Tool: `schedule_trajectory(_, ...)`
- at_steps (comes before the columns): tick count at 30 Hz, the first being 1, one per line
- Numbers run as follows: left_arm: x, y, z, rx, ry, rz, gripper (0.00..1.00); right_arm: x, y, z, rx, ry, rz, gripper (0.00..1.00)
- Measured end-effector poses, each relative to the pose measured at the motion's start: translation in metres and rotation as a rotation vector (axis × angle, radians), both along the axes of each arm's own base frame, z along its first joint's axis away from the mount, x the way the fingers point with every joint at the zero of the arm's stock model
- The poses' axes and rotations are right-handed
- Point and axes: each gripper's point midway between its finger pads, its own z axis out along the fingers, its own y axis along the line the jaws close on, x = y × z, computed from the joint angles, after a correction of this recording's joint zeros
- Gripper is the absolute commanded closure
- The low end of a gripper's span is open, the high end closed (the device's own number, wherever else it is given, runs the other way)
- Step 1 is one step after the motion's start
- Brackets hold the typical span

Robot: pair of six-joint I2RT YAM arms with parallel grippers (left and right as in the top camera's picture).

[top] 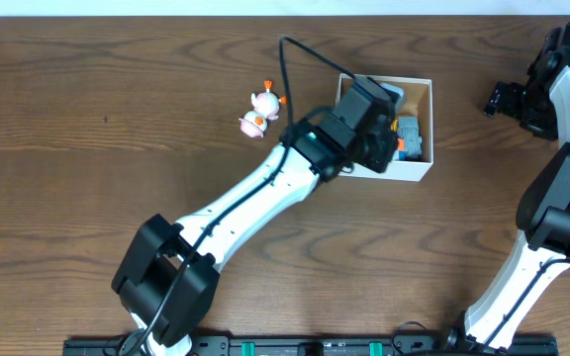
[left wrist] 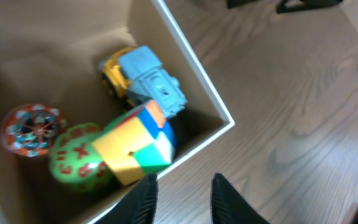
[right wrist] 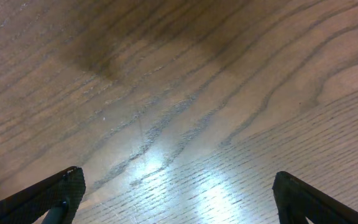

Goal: Pack container

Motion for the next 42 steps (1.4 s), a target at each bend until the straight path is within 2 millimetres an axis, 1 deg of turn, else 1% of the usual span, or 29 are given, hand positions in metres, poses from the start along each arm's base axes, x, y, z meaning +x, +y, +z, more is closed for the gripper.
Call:
schedule_trajectory(3, -0.004, -0.010, 0.004, -0.013, -0.028, -0.018, 0.72, 0.000, 0.000, 0.000, 0.000, 0.000, 0.000, 0.01)
schedule_trajectory(6, -0.002, -0.019, 0.012, -0.044, -0.068, -0.024, 0.71, 0.000, 0.000, 0.000, 0.000, 0.000, 0.000, 0.01)
schedule_trajectory(9, 0.003, -0.028, 0.016, -0.074, -0.101, -0.027, 0.72, 0.000, 0.000, 0.000, 0.000, 0.000, 0.000, 0.01)
schedule_trajectory(11, 0.007, -0.035, 0.012, -0.088, -0.115, -0.028, 0.79, 0.000, 0.000, 0.000, 0.000, 0.000, 0.000, 0.01)
schedule_trajectory(13, 0.013, -0.038, 0.004, -0.092, -0.115, -0.009, 0.91, 0.000, 0.000, 0.000, 0.000, 0.000, 0.000, 0.01)
schedule_trajectory(14, 0.016, -0.039, 0.000, -0.091, -0.115, 0.008, 0.94, 0.000, 0.000, 0.000, 0.000, 0.000, 0.000, 0.01)
schedule_trajectory(17, 0.027, -0.038, -0.015, -0.072, -0.109, 0.065, 0.94, 0.000, 0.000, 0.000, 0.000, 0.000, 0.000, 0.01)
schedule_trajectory(19, 0.031, -0.037, -0.026, -0.059, -0.097, 0.093, 0.94, 0.000, 0.000, 0.000, 0.000, 0.000, 0.000, 0.01)
schedule_trajectory(23, 0.035, -0.036, -0.040, -0.042, -0.081, 0.120, 0.94, 0.000, 0.000, 0.000, 0.000, 0.000, 0.000, 0.01)
schedule_trajectory(26, 0.036, -0.036, -0.045, -0.036, -0.077, 0.130, 0.94, 0.000, 0.000, 0.000, 0.000, 0.000, 0.000, 0.01)
schedule_trajectory(32, 0.036, -0.035, -0.048, -0.030, -0.074, 0.134, 0.94, 0.000, 0.000, 0.000, 0.000, 0.000, 0.000, 0.01)
schedule_trajectory(38, 0.030, -0.028, -0.059, 0.016, -0.036, 0.135, 0.94, 0.000, 0.000, 0.000, 0.000, 0.000, 0.000, 0.01)
schedule_trajectory(42, 0.028, -0.026, -0.062, 0.028, -0.025, 0.134, 0.94, 0.000, 0.000, 0.000, 0.000, 0.000, 0.000, 0.01)
